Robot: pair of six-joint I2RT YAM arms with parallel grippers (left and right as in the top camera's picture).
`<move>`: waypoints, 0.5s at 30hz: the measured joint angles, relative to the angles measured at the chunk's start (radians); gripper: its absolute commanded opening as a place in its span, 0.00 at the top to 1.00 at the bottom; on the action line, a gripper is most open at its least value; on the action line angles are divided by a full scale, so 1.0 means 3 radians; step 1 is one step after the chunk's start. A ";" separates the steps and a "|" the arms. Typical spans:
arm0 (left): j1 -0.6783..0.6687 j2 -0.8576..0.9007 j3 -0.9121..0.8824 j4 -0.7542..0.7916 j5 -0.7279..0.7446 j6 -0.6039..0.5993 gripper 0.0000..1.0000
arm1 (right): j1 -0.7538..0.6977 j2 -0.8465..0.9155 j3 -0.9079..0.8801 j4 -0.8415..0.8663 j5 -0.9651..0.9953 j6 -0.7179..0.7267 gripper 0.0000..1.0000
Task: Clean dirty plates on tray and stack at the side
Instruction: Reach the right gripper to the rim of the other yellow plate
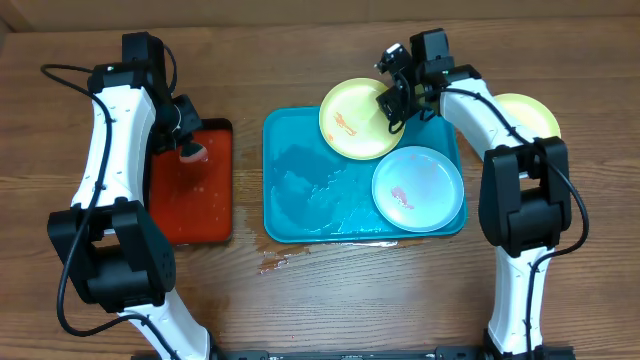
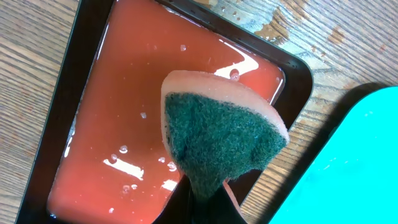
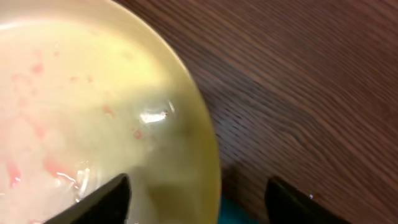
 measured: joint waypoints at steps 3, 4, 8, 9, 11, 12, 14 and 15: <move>0.0000 0.0000 0.0000 0.0004 0.0000 0.0000 0.96 | 0.0036 0.0019 0.0000 0.0006 0.0009 -0.0031 0.58; 0.0000 0.0000 0.0000 0.0009 0.0000 0.0000 0.96 | 0.0041 0.0023 0.0000 0.0008 0.0008 -0.0048 0.64; 0.0000 0.0000 0.0000 0.0024 0.0000 0.0000 0.96 | 0.0052 0.0036 0.0000 0.0006 0.0023 -0.0028 0.83; 0.0000 0.0000 0.0000 0.0025 0.0000 0.0000 0.96 | 0.0052 0.0036 0.0000 0.0008 0.0019 -0.0014 0.83; 0.0000 0.0000 0.0000 0.0028 0.0000 0.0000 0.96 | 0.0051 0.0038 0.0000 0.0008 0.0019 0.0014 0.86; 0.0000 0.0000 0.0000 0.0031 0.0000 0.0000 0.96 | 0.0052 0.0041 0.0000 0.0006 0.0017 0.0032 0.88; 0.0000 0.0000 0.0000 0.0033 0.0000 0.0000 0.96 | 0.0052 0.0042 0.0000 0.0006 0.0011 0.0076 0.96; 0.0000 0.0000 0.0000 0.0034 0.0000 0.0000 0.96 | 0.0052 0.0042 0.0000 0.0005 0.0005 0.0112 0.96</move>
